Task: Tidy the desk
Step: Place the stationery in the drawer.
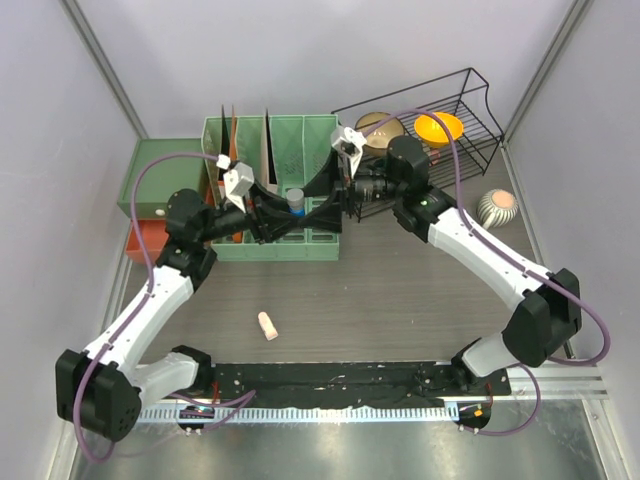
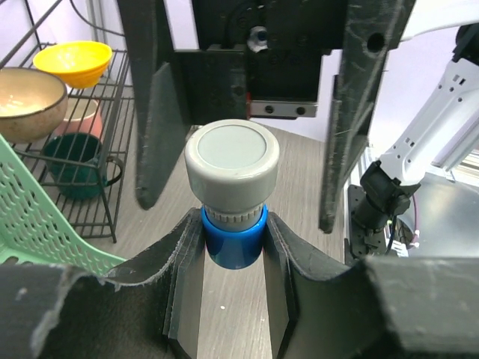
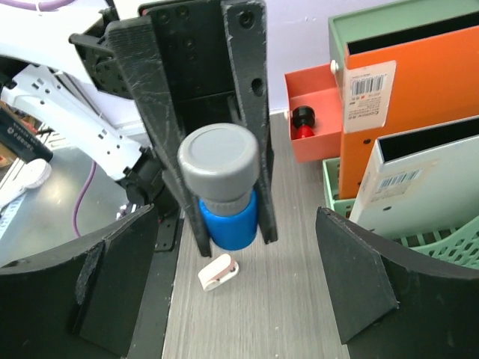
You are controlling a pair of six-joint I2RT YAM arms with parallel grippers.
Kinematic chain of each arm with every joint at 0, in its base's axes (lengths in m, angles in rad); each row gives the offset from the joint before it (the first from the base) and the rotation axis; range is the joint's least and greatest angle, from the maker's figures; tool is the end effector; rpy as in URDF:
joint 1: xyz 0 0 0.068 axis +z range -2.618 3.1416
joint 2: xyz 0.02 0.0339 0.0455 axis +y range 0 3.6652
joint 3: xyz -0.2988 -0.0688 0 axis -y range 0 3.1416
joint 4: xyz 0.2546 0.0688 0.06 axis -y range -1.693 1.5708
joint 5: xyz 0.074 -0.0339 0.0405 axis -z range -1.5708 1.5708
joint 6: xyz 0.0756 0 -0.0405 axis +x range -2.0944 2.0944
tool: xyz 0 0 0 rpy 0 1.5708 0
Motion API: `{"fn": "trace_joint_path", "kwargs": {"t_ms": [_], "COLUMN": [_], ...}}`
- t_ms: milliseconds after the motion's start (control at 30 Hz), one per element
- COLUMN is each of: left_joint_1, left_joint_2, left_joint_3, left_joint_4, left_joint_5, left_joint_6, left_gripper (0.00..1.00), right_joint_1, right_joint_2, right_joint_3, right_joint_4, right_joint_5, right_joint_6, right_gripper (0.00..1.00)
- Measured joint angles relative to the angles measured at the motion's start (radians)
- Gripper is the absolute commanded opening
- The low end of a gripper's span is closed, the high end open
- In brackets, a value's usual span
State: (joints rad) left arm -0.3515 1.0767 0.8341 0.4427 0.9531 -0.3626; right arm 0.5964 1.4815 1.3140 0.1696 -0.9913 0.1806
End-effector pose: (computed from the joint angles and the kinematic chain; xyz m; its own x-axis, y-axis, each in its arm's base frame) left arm 0.2185 -0.1458 0.3971 -0.1623 -0.1593 -0.9738 0.9540 0.2269 -0.1961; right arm 0.2704 0.2600 0.4281 -0.1779 -0.0019 -0.9840 -0.9839 -0.0168 0.1779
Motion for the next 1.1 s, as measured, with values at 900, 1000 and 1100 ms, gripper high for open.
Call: {"fn": "trace_joint_path", "kwargs": {"t_ms": [900,1000,1100], "left_joint_1": [0.227,0.322,0.418], "left_joint_2": [-0.168,-0.193,-0.216], "left_joint_3": [0.315,0.323,0.323], "left_joint_4": [-1.141,-1.228,-1.297], "left_joint_5": [-0.189,-0.201,-0.21], "left_joint_6": [0.717,0.778,0.843], "left_gripper": [0.0,0.0,0.0], "right_joint_1": [-0.058,-0.064,-0.07], "right_joint_2": [-0.124,-0.129,-0.134], "right_joint_3": [-0.068,-0.076,-0.085], "right_joint_4": [-0.244,-0.263,-0.272], "right_joint_5": [-0.007,-0.006,-0.006], "right_joint_6": [-0.215,-0.233,-0.247], "right_gripper": [0.92,0.92,0.92]}}
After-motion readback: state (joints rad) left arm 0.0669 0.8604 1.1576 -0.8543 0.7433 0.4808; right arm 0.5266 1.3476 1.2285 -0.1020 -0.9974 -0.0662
